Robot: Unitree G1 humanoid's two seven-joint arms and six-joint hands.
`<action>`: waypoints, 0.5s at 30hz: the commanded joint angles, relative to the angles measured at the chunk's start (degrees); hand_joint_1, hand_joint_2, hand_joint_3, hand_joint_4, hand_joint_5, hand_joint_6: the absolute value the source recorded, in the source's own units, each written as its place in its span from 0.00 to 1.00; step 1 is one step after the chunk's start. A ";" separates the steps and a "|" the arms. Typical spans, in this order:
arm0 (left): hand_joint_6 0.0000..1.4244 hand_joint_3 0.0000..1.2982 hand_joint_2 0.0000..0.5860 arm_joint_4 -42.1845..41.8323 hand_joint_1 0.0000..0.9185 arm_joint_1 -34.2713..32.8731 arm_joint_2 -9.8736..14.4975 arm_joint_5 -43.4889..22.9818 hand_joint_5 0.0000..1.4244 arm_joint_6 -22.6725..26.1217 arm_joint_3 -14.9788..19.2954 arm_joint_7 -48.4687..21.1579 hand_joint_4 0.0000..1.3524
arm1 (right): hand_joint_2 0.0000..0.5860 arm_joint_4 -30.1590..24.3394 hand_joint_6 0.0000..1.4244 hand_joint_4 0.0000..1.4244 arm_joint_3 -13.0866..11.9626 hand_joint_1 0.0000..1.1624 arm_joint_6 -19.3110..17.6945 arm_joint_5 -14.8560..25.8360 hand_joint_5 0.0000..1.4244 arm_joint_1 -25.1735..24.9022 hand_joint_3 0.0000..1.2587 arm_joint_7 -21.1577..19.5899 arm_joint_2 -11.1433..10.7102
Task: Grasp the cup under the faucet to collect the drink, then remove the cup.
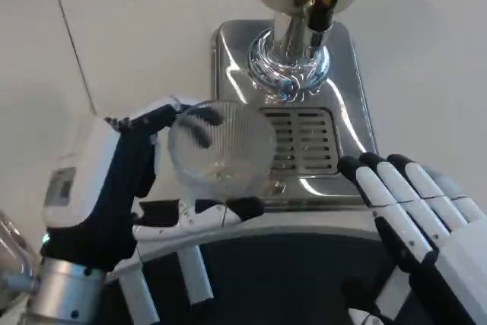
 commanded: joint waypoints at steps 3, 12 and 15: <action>1.00 0.96 0.07 6.27 0.59 -6.13 -2.35 2.81 1.00 1.26 -5.09 3.94 0.95 | 0.94 -0.53 0.03 0.00 0.11 0.21 0.73 0.19 0.00 -0.71 0.00 0.01 0.04; 1.00 0.96 0.07 16.90 0.59 -13.24 -4.57 4.11 1.00 3.33 -9.99 8.68 0.95 | 0.94 -0.38 0.03 0.00 0.30 0.21 1.00 -0.01 0.00 -1.16 0.00 0.35 -0.32; 1.00 0.96 0.07 19.92 0.59 -15.77 -4.67 4.84 1.00 3.58 -11.54 10.66 0.95 | 0.94 -0.64 0.03 0.00 0.20 0.21 1.19 -0.03 0.00 -1.06 0.00 0.62 -0.42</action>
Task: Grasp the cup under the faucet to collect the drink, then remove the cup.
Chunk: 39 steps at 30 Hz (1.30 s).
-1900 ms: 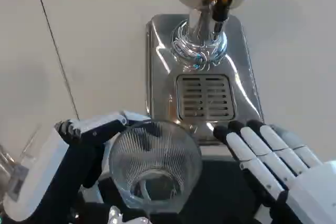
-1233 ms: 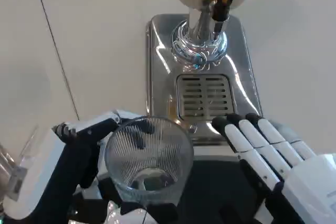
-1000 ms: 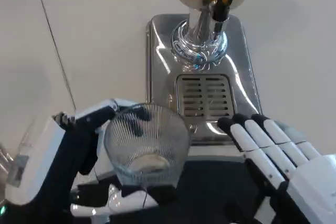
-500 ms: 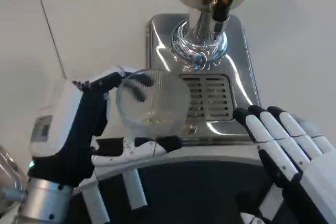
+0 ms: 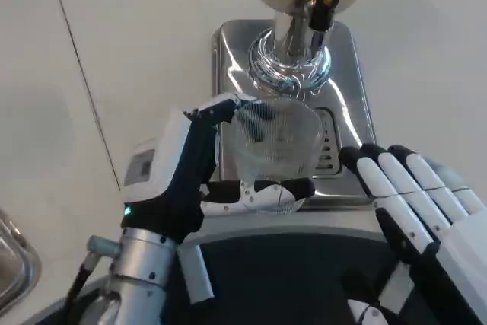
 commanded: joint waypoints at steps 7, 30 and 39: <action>1.00 0.96 0.07 10.28 0.59 -9.76 -1.88 1.99 1.00 0.77 -4.69 7.22 0.95 | 0.95 -0.95 0.03 0.00 -1.71 0.22 0.28 0.70 0.00 0.49 0.00 0.91 -0.25; 1.00 0.95 0.08 34.37 0.60 -27.01 -2.39 2.95 1.00 4.98 -9.08 18.30 0.93 | 0.96 -0.94 0.04 0.00 0.06 0.22 0.67 -0.39 0.00 0.71 0.00 0.92 1.11; 1.00 0.93 0.09 38.58 0.62 -28.54 -3.10 2.72 1.00 6.83 -9.97 22.48 0.91 | 0.94 -0.95 0.04 0.00 -2.42 0.22 -0.21 1.41 0.00 -0.64 0.00 2.01 2.00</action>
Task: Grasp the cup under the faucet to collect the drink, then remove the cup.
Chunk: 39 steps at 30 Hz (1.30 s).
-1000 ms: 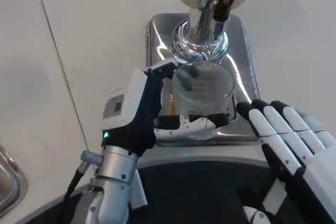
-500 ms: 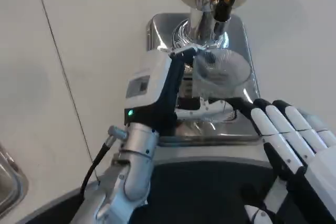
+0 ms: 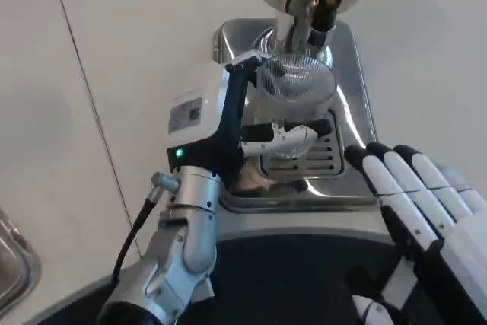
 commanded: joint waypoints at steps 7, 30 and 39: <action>1.00 0.85 0.12 2.94 0.61 -0.67 -0.35 -1.71 0.99 -0.81 -1.65 2.22 0.90 | 0.94 -0.84 0.04 0.00 -3.11 0.22 -2.35 2.27 0.00 -0.62 0.00 3.09 1.94; 0.45 0.07 0.01 1.24 0.21 0.42 2.12 -2.77 0.38 -2.82 -4.44 -1.93 0.08 | 0.96 -0.84 0.04 0.00 -0.77 0.22 1.47 0.94 0.00 -4.03 0.00 5.62 0.86; 0.19 0.00 0.00 -7.61 0.03 4.17 7.26 -5.64 0.20 -4.82 -1.65 -6.55 0.00 | 0.96 -0.79 0.04 0.00 1.47 0.23 1.77 -0.14 0.00 -3.38 0.00 4.92 1.25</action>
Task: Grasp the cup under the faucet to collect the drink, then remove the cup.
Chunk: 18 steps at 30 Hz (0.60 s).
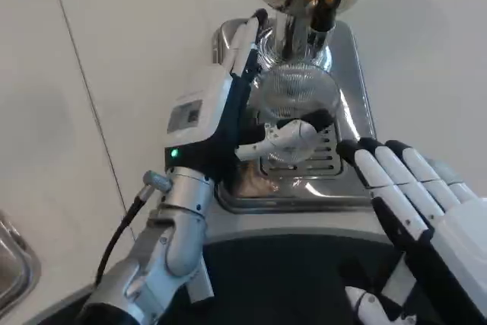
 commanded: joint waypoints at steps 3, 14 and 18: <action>0.17 0.00 0.00 -7.35 0.00 4.76 3.46 -2.63 0.18 -0.36 2.93 -4.30 0.00 | 0.96 -0.52 0.04 0.00 1.53 0.23 0.61 -0.73 0.00 0.42 0.00 -0.89 -0.09; 0.11 0.00 0.00 -21.94 0.00 12.91 10.24 -2.40 0.12 -0.42 7.64 -8.28 0.00 | 0.94 -0.83 0.04 0.00 2.78 0.22 1.42 -0.20 0.00 1.43 0.00 -2.70 0.90; 0.10 0.00 0.00 -25.16 0.00 14.50 11.56 -1.55 0.11 0.09 8.87 -9.35 0.00 | 0.92 -0.83 0.04 0.00 3.10 0.18 1.41 0.09 0.00 1.77 0.00 -3.22 1.12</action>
